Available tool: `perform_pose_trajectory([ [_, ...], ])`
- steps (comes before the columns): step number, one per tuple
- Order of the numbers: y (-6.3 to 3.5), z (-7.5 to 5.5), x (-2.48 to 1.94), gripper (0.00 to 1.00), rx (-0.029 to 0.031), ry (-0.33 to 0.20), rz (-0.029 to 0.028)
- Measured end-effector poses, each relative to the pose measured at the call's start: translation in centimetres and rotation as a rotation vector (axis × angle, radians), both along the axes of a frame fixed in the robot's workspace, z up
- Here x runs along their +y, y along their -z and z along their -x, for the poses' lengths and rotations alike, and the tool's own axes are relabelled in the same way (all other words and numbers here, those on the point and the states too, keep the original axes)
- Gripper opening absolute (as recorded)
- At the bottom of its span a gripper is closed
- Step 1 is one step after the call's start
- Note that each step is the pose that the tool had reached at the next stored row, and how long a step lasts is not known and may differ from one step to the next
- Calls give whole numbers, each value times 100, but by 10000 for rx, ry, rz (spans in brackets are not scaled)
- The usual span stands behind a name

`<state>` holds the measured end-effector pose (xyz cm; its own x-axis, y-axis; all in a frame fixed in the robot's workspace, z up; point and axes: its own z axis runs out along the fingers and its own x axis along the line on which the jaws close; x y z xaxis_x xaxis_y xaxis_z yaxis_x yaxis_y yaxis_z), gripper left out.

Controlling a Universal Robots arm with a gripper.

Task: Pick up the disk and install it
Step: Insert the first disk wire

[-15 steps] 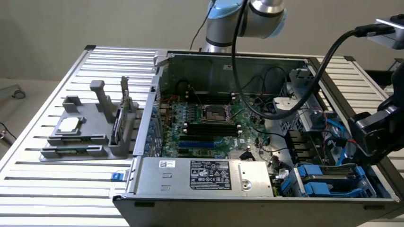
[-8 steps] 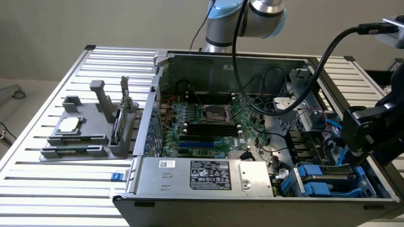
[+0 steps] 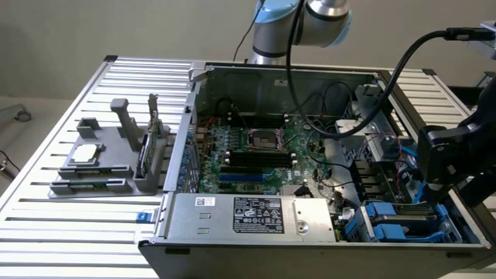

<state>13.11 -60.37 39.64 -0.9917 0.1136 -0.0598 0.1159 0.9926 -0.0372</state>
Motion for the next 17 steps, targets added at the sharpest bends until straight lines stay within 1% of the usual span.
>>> perform_pose_trajectory([
  [7, 67, 0, 0, 48, 0, 1194, -3],
  [8, 78, 0, 0, 46, 0, 1352, -3],
  [9, 88, 0, 0, 46, 0, 1503, -2],
  [10, 100, 0, 0, 39, 0, 1641, -3],
  [17, 180, -26, 0, 39, 0, 2291, -8],
])
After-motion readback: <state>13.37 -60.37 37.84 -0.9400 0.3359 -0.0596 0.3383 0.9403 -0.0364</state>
